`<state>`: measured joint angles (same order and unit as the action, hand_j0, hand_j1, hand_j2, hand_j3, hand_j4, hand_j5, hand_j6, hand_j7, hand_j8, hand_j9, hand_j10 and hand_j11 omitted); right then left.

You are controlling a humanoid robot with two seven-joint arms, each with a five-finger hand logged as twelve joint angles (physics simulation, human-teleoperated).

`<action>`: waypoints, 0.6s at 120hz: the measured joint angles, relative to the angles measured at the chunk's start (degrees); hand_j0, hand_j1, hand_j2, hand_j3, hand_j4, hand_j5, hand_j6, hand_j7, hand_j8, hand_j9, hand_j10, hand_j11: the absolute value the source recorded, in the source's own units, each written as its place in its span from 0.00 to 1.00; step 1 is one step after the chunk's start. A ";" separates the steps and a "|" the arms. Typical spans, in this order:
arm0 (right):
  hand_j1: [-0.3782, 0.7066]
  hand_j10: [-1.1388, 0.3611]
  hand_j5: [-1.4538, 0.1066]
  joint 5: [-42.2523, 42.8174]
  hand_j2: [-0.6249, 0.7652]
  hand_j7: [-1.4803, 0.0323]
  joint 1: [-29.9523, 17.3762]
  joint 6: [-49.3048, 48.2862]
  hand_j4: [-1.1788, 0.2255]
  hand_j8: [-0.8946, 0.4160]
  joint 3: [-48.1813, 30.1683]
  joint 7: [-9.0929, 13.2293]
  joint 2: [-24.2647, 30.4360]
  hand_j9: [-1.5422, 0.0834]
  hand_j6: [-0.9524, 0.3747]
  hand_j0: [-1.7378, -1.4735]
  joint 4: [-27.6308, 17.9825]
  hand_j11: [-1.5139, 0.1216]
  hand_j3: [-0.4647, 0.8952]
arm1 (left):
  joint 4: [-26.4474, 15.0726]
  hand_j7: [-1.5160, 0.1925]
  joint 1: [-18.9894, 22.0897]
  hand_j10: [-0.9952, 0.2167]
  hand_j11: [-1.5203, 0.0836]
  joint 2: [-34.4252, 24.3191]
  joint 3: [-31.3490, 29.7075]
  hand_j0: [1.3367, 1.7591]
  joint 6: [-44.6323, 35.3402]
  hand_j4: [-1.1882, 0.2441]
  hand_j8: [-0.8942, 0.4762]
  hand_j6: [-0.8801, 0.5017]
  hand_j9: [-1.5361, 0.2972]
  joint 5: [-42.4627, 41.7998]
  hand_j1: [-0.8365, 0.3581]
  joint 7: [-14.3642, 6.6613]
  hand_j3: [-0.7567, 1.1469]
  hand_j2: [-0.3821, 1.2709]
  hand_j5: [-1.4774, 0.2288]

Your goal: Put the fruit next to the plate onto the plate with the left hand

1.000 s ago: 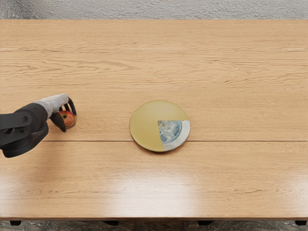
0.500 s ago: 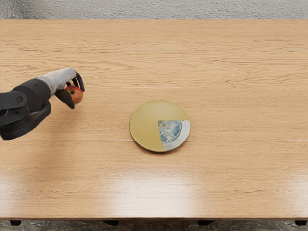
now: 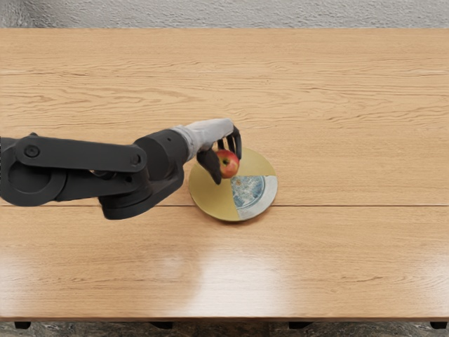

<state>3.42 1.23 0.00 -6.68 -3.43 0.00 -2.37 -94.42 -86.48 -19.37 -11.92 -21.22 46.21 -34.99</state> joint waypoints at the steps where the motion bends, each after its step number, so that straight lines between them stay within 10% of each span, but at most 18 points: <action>1: 0.07 0.73 0.90 0.00 0.44 0.95 0.00 0.00 0.81 0.65 0.00 0.00 0.00 0.92 0.69 0.30 0.00 0.90 0.34 | 0.05 0.34 0.00 0.24 0.37 0.05 -0.02 0.76 -0.07 0.38 0.34 0.35 0.33 -0.06 0.42 0.00 0.40 0.52 0.29; 72: 0.07 0.73 0.90 0.00 0.44 0.95 0.00 0.00 0.81 0.65 0.00 0.00 0.00 0.92 0.69 0.30 0.02 0.90 0.34 | 2.12 0.62 0.35 0.54 0.67 2.17 -1.35 0.76 -0.99 0.59 0.43 0.42 0.59 -2.31 0.67 -0.01 0.40 0.30 0.60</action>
<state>3.43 1.23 0.00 -6.68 -3.43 0.00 -2.35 -92.30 -86.13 -17.19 -13.27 -22.21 43.90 -35.00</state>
